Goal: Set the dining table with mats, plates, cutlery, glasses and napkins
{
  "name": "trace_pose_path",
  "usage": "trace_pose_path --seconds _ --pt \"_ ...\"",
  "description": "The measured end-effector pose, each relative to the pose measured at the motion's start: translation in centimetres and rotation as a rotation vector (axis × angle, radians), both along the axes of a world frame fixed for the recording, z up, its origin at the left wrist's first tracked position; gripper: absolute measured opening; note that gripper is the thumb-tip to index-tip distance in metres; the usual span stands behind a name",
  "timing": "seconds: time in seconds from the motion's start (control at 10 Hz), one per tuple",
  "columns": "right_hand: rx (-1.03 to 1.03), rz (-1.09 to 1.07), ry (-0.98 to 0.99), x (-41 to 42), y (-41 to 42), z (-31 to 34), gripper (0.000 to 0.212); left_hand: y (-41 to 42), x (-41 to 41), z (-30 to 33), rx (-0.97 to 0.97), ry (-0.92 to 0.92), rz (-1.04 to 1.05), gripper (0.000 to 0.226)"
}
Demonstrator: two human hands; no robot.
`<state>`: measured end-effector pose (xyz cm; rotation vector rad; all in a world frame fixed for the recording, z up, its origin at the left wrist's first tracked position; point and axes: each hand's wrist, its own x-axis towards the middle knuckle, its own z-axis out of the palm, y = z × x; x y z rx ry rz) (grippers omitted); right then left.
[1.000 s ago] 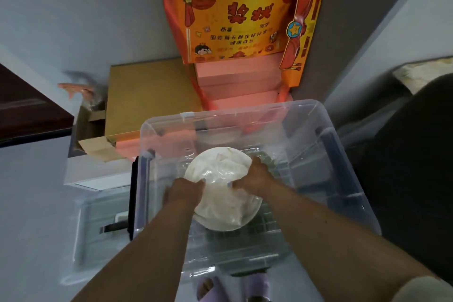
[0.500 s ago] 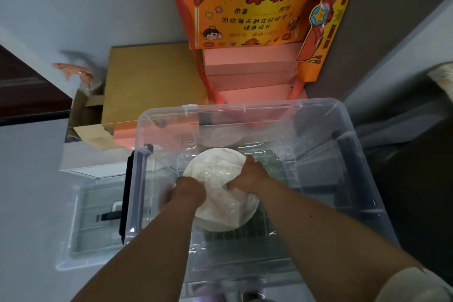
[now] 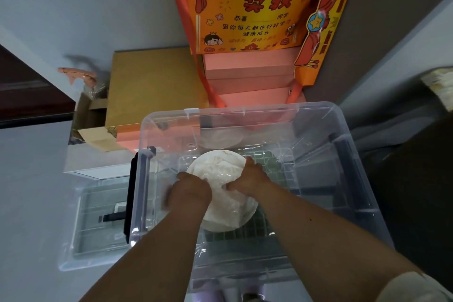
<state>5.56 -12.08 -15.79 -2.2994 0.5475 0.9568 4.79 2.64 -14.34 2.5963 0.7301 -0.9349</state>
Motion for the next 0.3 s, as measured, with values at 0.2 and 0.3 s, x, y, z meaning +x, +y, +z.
trace_pose_path --seconds 0.2,0.3 --pt "-0.034 -0.022 -0.043 -0.5 -0.7 2.3 0.118 0.3 -0.8 3.4 0.087 -0.125 -0.113 0.054" --pt "-0.047 -0.048 -0.143 -0.7 -1.1 3.9 0.108 0.3 -1.1 4.9 0.089 -0.172 -0.122 0.050"
